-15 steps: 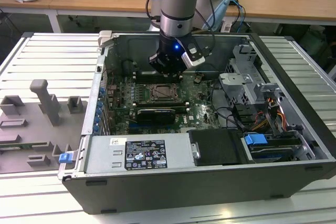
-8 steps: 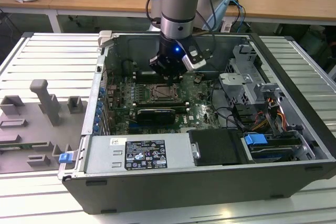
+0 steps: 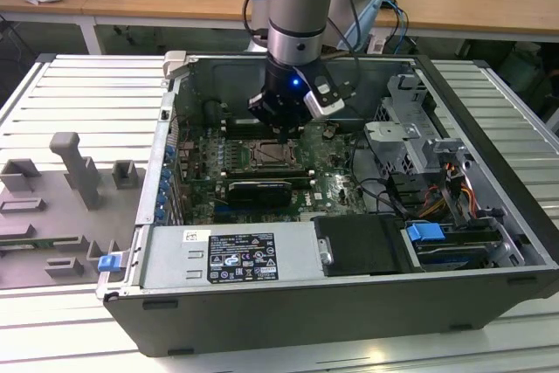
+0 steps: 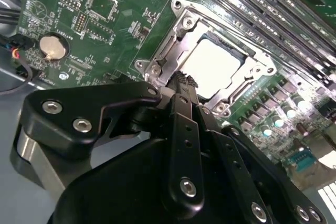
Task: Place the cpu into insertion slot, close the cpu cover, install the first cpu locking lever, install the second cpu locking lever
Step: 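Install the second cpu locking lever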
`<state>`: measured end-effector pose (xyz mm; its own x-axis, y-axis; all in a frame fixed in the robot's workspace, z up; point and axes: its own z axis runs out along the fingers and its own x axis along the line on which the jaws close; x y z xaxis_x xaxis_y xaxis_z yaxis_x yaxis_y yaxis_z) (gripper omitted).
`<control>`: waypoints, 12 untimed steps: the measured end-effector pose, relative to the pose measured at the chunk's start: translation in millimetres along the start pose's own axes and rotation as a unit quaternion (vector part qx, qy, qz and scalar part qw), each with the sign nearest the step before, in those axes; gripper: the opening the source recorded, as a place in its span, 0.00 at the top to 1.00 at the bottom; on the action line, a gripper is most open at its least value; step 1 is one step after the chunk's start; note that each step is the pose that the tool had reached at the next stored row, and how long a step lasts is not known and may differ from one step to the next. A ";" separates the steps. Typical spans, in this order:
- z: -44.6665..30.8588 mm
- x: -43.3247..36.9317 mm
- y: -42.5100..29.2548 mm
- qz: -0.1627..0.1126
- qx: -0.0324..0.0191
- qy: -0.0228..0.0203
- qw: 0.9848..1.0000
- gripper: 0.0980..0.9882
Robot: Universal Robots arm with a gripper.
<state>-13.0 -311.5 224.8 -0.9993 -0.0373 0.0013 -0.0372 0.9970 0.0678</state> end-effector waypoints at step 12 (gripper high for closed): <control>-15.3 0.8 -20.0 0.000 0.000 0.000 1.000 0.99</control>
<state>-13.0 -332.5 238.7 -0.9993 -0.0374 0.0013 -0.0372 0.9970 0.0685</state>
